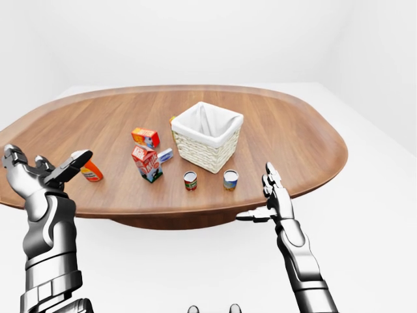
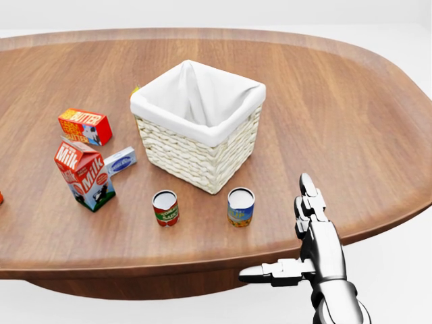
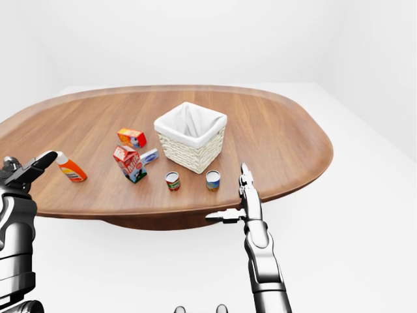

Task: Pick up the alphabet soup, and put it in the basket.

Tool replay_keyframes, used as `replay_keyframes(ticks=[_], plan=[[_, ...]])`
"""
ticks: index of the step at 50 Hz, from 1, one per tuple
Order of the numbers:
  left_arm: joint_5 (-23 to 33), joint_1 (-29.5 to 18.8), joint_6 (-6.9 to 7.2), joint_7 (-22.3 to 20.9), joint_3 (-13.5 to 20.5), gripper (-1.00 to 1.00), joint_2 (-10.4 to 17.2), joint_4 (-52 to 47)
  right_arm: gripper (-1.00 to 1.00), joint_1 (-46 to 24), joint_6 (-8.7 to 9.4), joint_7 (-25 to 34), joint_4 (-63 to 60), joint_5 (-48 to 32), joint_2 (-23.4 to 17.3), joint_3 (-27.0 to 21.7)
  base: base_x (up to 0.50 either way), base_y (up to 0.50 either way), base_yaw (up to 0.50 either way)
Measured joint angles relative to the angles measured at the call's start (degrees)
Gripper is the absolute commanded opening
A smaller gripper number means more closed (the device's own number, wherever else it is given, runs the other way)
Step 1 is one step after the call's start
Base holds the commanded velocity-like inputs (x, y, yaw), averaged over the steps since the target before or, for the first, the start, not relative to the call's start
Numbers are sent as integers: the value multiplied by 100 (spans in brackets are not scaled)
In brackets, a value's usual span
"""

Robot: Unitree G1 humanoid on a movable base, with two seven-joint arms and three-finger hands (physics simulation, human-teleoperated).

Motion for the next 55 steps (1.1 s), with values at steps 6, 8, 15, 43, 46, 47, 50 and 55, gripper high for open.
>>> replay_keyframes(ticks=[6, 8, 15, 43, 46, 47, 50, 55], plan=[[8, 5, 8, 1, -4, 100, -2, -7, 100, 9, 22, 2, -13, 4, 2, 2, 26, 0, 0], [9, 9, 8, 2, -3, 100, -3, -15, 100, 7, 26, 1, -10, 5, 2, 1, 26, 0, 0], [15, 18, 8, 7, 2, 100, -5, -48, 100, 2, 39, -8, -2, 3, 2, 0, 26, 0, 0], [24, 32, 8, 20, 22, 100, -5, -97, 100, -17, 21, -10, 67, 13, -1, -5, 26, 0, 0], [22, 33, 8, 22, 23, 100, -4, -101, 100, -20, 14, -9, 79, 13, -2, -6, 26, 0, 0], [21, 34, 8, 23, 23, 100, -3, -104, 100, -20, 13, -9, 80, 13, -2, -6, 26, 0, 0], [22, 35, 8, 23, 23, 100, -3, -108, 100, -21, 15, -8, 81, 14, -2, -5, 26, 0, 0], [28, 31, 8, 18, 20, 100, -5, -99, 100, -27, 5, -4, 99, 18, -3, -7, 26, 0, 0]])
